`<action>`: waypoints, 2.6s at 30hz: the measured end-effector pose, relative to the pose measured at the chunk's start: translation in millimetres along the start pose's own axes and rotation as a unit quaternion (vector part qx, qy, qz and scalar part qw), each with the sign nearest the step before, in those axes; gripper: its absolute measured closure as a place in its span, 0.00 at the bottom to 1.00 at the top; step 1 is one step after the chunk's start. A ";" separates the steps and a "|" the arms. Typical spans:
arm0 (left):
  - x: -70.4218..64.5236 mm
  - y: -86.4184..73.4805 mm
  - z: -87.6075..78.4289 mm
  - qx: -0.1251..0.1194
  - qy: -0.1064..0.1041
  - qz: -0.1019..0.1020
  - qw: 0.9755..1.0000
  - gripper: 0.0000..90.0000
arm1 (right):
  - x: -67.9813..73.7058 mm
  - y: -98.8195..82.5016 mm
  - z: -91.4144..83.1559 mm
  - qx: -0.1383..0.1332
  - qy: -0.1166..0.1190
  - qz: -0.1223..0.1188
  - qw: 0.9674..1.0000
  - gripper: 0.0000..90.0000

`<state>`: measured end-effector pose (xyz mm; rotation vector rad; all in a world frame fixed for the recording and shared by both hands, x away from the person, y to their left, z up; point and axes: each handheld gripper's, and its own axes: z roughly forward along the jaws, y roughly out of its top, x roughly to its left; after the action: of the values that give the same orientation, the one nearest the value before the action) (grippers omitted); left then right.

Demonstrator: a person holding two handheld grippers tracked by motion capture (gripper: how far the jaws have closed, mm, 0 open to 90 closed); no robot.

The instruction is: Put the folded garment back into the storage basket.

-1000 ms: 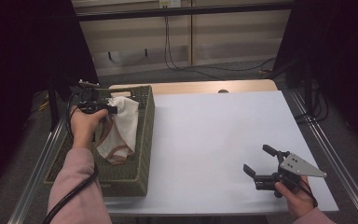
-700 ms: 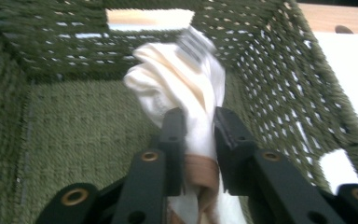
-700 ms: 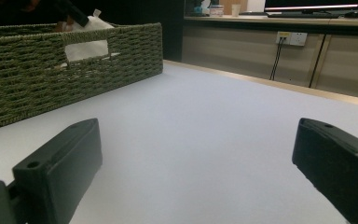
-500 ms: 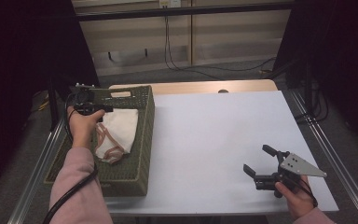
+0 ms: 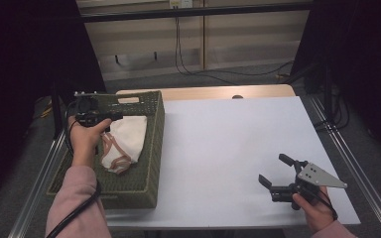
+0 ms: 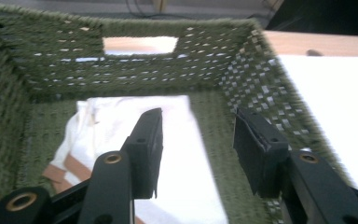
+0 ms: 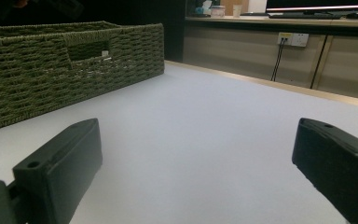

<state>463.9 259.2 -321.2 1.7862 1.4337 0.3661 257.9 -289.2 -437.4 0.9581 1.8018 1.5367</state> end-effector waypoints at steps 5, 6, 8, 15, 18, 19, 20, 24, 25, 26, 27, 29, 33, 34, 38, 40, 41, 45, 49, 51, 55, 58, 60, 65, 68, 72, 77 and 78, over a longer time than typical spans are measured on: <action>-6.6 -0.9 -9.5 -0.021 -0.006 -0.001 1.000 0.50 | 0.4 0.3 0.7 0.002 -0.003 0.001 1.000 0.01; -7.6 -1.1 -10.6 -0.026 -0.008 0.007 1.000 0.50 | 0.8 0.4 1.1 0.000 -0.002 0.002 1.000 0.01; -11.3 -2.2 -13.3 -0.024 -0.008 0.005 1.000 0.48 | 1.6 0.6 1.4 0.002 0.001 0.005 1.000 0.01; -20.7 -7.2 -21.9 -0.043 -0.027 0.021 0.998 0.42 | 1.5 0.6 1.8 0.002 0.001 0.003 1.000 0.01; -24.4 -9.0 -24.5 -0.051 -0.026 0.029 0.998 0.38 | 1.5 0.6 1.9 0.004 0.002 0.001 1.000 0.01; -26.4 -10.3 -25.8 -0.049 -0.032 0.028 0.998 0.37 | 1.4 0.7 2.1 0.004 0.003 0.000 1.000 0.01; -27.7 -11.1 -26.9 -0.046 -0.032 0.033 0.998 0.37 | 1.4 0.7 2.3 0.002 0.001 -0.003 1.000 0.01; -31.1 -14.2 -29.4 -0.055 -0.038 0.039 0.997 0.34 | 2.1 0.9 2.5 0.003 0.003 -0.002 1.000 0.01; -31.9 -15.3 -30.6 -0.053 -0.038 0.042 0.997 0.34 | 2.2 0.9 2.5 0.004 0.003 -0.002 1.000 0.01; -33.6 -16.3 -31.2 -0.054 -0.042 0.039 0.997 0.33 | 2.2 0.9 2.5 0.003 0.003 -0.003 1.000 0.01; -34.0 -17.5 -31.7 -0.060 -0.050 0.039 0.996 0.32 | 2.4 0.9 2.4 0.003 0.004 -0.002 1.000 0.01; -35.4 -18.4 -32.5 -0.064 -0.044 0.048 0.996 0.31 | 2.0 0.8 2.3 0.003 0.003 -0.002 1.000 0.01; -40.4 -21.0 -35.8 -0.064 -0.052 0.054 0.995 0.30 | 2.1 0.9 2.3 0.003 0.004 -0.002 1.000 0.01; -40.6 -21.3 -35.9 -0.068 -0.049 0.062 0.995 0.30 | 2.4 0.9 2.4 0.003 0.004 -0.002 1.000 0.01; -45.4 -25.4 -37.8 -0.068 -0.058 0.073 0.993 0.28 | 2.3 1.0 2.8 0.003 0.004 -0.004 1.000 0.01; -46.8 -27.7 -38.5 -0.070 -0.062 0.071 0.993 0.27 | 2.6 0.9 2.9 0.004 0.004 -0.002 1.000 0.01; -47.7 -28.6 -38.7 -0.073 -0.062 0.070 0.993 0.27 | 2.5 0.8 3.1 0.002 0.006 -0.003 1.000 0.01; -49.2 -32.0 -40.4 -0.083 -0.064 0.072 0.992 0.26 | 2.7 1.0 3.2 0.001 0.006 -0.006 1.000 0.01; -51.0 -35.3 -41.7 -0.083 -0.065 0.079 0.991 0.23 | 2.4 0.9 3.2 0.000 0.005 -0.006 1.000 0.01; -52.2 -38.0 -42.0 -0.087 -0.069 0.080 0.991 0.23 | 2.3 0.9 3.3 0.001 0.007 -0.007 1.000 0.01; -55.1 -43.8 -42.0 -0.095 -0.074 0.082 0.989 0.22 | 3.2 1.1 3.2 0.002 0.008 -0.002 1.000 0.01; -55.8 -47.9 -42.5 -0.100 -0.076 0.081 0.989 0.21 | 2.9 1.0 3.4 0.002 0.008 -0.004 1.000 0.01; -57.0 -50.8 -42.0 -0.107 -0.077 0.074 0.988 0.20 | 2.8 1.0 3.4 0.002 0.008 -0.005 1.000 0.01; -56.9 -56.0 -43.2 -0.112 -0.074 0.076 0.988 0.19 | 2.8 1.0 3.3 0.002 0.008 -0.005 1.000 0.01; -57.0 -59.2 -44.8 -0.118 -0.076 0.075 0.987 0.19 | 2.7 1.0 3.2 0.004 0.007 -0.007 1.000 0.01; -56.6 -64.3 -46.0 -0.124 -0.077 0.073 0.987 0.17 | 3.1 0.9 3.4 0.004 0.007 -0.006 1.000 0.01; -55.1 -69.4 -46.5 -0.126 -0.075 0.075 0.986 0.16 | 3.6 0.9 3.4 0.005 0.006 -0.007 1.000 0.01; -54.6 -70.6 -47.3 -0.132 -0.074 0.073 0.986 0.15 | 3.7 0.8 3.5 0.005 0.006 -0.006 1.000 0.01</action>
<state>367.3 230.9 -328.9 1.6688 1.0998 0.4660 258.6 -284.1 -437.1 0.9430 1.8227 1.5294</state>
